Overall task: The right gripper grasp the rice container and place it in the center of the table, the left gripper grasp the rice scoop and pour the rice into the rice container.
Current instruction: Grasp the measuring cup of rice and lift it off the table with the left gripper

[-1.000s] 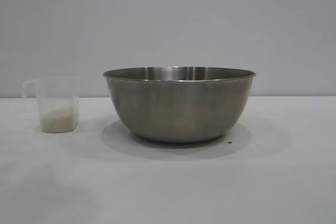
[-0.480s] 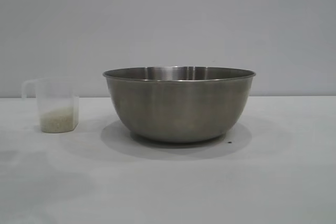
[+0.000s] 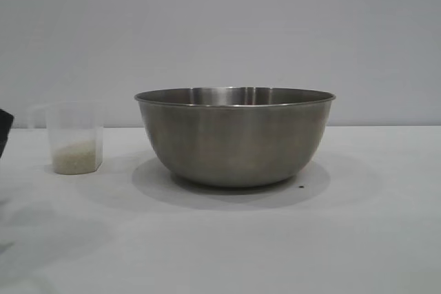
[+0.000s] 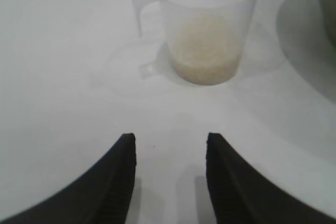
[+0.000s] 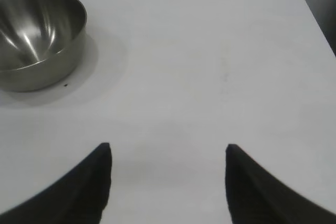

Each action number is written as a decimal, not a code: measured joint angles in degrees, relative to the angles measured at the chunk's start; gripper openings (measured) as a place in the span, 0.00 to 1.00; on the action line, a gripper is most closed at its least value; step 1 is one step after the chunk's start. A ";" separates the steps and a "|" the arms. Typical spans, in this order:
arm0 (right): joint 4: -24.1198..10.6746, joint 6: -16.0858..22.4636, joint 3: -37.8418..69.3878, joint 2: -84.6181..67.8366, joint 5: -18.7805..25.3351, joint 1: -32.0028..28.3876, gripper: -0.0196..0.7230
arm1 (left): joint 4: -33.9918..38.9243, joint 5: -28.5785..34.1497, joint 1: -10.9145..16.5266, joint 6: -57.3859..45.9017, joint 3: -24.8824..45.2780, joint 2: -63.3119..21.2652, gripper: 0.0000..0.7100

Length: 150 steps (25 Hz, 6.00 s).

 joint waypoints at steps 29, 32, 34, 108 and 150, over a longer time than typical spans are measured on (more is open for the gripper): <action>0.00 0.00 0.00 0.00 0.00 0.00 0.56 | 9.32 -0.09 12.19 6.93 -5.66 2.20 0.30; 0.00 0.00 0.00 0.00 0.00 0.00 0.56 | 12.37 -0.09 14.01 6.93 -5.66 2.20 0.30; 0.00 0.00 0.00 0.00 0.00 0.00 0.56 | 15.44 -0.09 15.55 6.93 -5.71 2.20 0.30; 0.00 0.00 0.00 0.00 0.00 0.00 0.56 | 29.97 -0.08 21.61 10.83 -24.26 14.71 0.00; 0.00 0.00 0.00 0.00 0.00 0.00 0.56 | 30.25 -0.08 21.65 11.11 -24.26 12.48 0.13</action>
